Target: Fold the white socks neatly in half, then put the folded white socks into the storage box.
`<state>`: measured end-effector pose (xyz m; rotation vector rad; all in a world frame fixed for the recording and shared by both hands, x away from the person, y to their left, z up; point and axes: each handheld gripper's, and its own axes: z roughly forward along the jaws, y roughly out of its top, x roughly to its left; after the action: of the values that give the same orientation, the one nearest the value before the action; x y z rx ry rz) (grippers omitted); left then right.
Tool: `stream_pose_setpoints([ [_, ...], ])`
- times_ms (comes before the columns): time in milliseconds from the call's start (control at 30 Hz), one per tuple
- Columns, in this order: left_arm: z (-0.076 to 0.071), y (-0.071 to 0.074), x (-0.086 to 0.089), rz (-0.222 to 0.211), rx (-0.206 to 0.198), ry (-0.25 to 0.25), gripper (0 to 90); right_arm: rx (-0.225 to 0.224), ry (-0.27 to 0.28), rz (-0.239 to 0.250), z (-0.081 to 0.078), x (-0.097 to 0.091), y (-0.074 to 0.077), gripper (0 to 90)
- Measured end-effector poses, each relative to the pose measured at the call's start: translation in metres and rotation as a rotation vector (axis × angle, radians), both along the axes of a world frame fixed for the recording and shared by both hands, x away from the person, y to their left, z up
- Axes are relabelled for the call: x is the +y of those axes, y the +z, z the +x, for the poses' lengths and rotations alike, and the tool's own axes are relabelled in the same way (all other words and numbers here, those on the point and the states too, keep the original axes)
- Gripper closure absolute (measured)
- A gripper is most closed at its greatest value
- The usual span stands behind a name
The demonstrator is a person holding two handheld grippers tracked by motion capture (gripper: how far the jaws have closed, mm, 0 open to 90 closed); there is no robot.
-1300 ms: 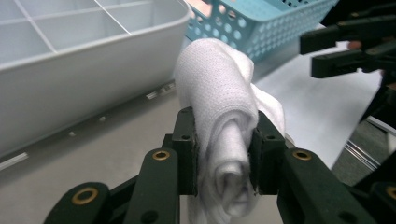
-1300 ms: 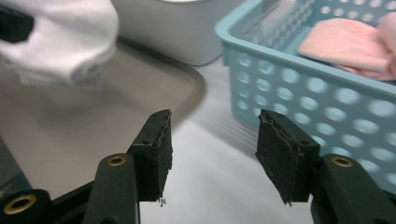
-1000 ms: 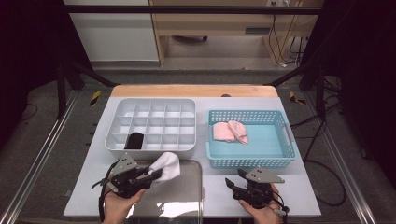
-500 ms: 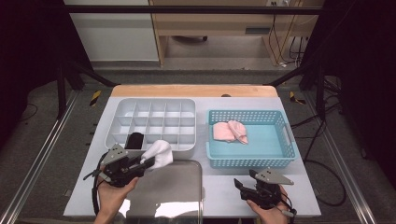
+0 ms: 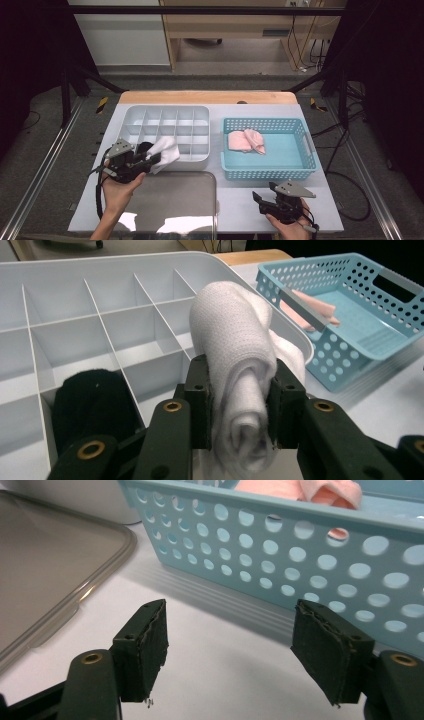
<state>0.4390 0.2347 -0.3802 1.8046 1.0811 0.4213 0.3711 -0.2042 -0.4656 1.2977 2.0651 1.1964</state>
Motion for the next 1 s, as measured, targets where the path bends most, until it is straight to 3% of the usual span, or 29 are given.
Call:
stream_pose_setpoints([
  [167, 0.017, 0.008, 0.0, 0.022, 0.003, 0.019, 66.8, -0.002, 0.001, -0.004, 0.001, 0.001, 0.0, 30.7],
  [367, 0.033, 0.008, 0.001, 0.045, 0.019, 0.038, 66.8, -0.003, -0.001, 0.0, 0.001, 0.0, 0.0, 30.7],
  [600, 0.049, -0.002, 0.006, 0.042, 0.083, 0.057, 66.9, 0.007, 0.012, -0.006, 0.002, 0.001, -0.001, 30.7],
  [800, 0.055, -0.01, 0.009, 0.053, 0.114, 0.069, 66.9, 0.019, 0.013, -0.008, 0.003, 0.002, -0.002, 30.8],
  [1000, 0.063, -0.022, 0.011, 0.099, 0.158, 0.075, 67.1, 0.032, 0.024, -0.013, 0.005, 0.004, -0.004, 30.8],
])
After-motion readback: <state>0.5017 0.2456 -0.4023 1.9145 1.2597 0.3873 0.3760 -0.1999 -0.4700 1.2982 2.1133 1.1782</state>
